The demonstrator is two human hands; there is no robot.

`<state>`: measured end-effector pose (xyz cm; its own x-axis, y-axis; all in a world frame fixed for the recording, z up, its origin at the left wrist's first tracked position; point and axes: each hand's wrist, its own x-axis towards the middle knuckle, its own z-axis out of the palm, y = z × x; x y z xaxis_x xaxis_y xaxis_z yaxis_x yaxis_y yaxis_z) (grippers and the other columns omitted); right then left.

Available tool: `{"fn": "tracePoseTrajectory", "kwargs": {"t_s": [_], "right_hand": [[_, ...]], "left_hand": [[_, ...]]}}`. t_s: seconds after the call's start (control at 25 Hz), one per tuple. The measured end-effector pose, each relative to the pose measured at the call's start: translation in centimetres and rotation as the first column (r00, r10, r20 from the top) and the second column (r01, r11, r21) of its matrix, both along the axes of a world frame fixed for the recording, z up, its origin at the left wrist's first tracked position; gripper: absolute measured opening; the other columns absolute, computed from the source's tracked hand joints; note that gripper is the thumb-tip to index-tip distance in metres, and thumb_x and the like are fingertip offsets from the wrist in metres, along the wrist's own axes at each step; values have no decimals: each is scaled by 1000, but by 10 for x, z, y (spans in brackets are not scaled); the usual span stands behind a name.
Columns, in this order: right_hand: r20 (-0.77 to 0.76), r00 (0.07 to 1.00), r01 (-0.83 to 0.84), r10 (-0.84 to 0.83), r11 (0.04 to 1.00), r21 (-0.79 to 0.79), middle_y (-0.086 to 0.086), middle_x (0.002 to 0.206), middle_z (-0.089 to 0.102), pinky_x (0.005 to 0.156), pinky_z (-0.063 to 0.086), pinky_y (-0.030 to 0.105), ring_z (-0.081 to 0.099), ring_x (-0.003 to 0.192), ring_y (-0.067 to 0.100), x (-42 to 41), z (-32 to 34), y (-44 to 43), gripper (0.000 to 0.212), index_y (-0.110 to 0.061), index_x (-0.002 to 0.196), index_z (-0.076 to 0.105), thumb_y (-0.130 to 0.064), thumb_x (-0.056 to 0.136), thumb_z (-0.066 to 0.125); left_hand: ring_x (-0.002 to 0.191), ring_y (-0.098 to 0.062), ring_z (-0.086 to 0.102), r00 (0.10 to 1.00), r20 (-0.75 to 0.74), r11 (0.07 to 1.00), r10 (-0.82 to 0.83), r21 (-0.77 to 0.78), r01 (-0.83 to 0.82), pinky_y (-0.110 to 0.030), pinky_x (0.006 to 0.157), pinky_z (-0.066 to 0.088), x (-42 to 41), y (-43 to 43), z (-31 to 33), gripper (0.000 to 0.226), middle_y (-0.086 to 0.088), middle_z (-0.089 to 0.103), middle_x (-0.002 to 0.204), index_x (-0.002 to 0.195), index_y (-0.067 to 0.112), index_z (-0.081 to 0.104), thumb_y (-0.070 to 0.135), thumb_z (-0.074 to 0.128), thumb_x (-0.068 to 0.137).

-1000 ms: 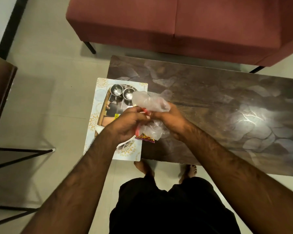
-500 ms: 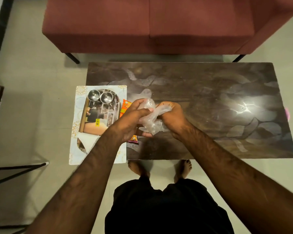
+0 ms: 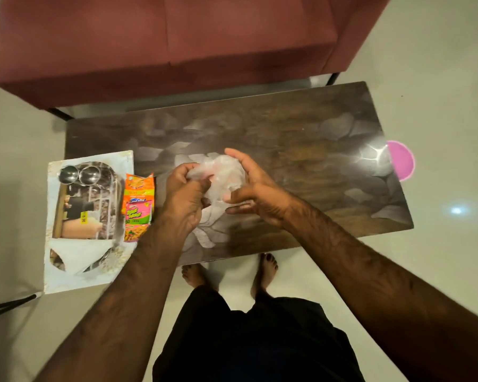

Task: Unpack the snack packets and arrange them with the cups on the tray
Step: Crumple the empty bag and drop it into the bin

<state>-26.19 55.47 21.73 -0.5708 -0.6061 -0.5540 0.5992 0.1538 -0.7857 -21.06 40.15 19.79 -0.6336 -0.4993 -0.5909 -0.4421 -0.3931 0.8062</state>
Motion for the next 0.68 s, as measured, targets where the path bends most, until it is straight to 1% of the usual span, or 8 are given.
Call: {"fn": "tracePoseTrajectory", "kwargs": {"t_s": [0.08,0.12,0.2,0.28,0.4,0.48,0.6,0.68], "right_hand": [[-133,991,-18,23,999,34,0,143,52,82,69,38,65,114,19,-5,4,21,98,-34,158,42,17,82,75],[-196,981,2,10,998,60,-1,139,54,78,70,37,66,110,17,-8,3,28,96,-32,157,44,17,82,77],[-265,963,83,-52,991,108,0,134,58,73,70,49,72,106,25,-15,-1,38,84,-28,151,54,15,83,77],[-338,933,186,-119,967,173,-3,128,64,66,69,53,76,102,29,-21,-8,46,68,-25,140,64,12,84,77],[-493,855,341,-160,889,304,-19,107,72,68,70,46,77,95,16,-32,-14,60,49,-26,122,73,5,84,75],[-556,817,425,-151,810,405,-12,98,79,69,69,42,79,86,16,-41,-18,72,37,-26,109,77,2,86,71],[-535,814,508,-225,722,470,-3,80,78,50,66,41,78,60,19,-50,-20,89,35,-30,86,70,4,90,66],[-531,818,497,-221,736,460,-2,83,78,52,67,38,78,62,17,-54,-22,99,36,-29,93,72,6,87,66]], "left_hand": [[71,-23,66,999,37,998,-35,-45,37,-30,50,54,-13,26,3,32,-7,67,81,84,17,57,-13,63,82],[72,-25,67,996,70,996,-59,-65,64,-31,49,55,-19,38,3,32,-10,67,83,84,16,56,-15,59,81],[77,-29,68,982,124,984,-143,-91,155,-39,52,60,-31,57,2,29,-16,69,91,93,9,56,-17,52,81],[84,-36,71,954,147,957,-263,-89,277,-54,64,62,-43,67,2,32,-22,69,101,101,5,55,-15,50,77],[93,-43,71,922,113,926,-371,117,358,-59,77,60,-59,74,2,25,-23,68,109,103,9,52,-7,48,85],[88,-42,70,897,56,873,-438,263,410,-53,79,59,-66,81,4,18,-24,66,107,103,9,50,-2,49,89],[90,-39,72,797,27,793,-604,123,597,-51,80,61,-78,97,0,23,-23,65,110,102,10,53,-4,63,86],[82,-35,72,808,38,809,-588,3,588,-51,73,63,-88,111,-6,22,-24,67,105,97,11,53,-4,65,87]]}}
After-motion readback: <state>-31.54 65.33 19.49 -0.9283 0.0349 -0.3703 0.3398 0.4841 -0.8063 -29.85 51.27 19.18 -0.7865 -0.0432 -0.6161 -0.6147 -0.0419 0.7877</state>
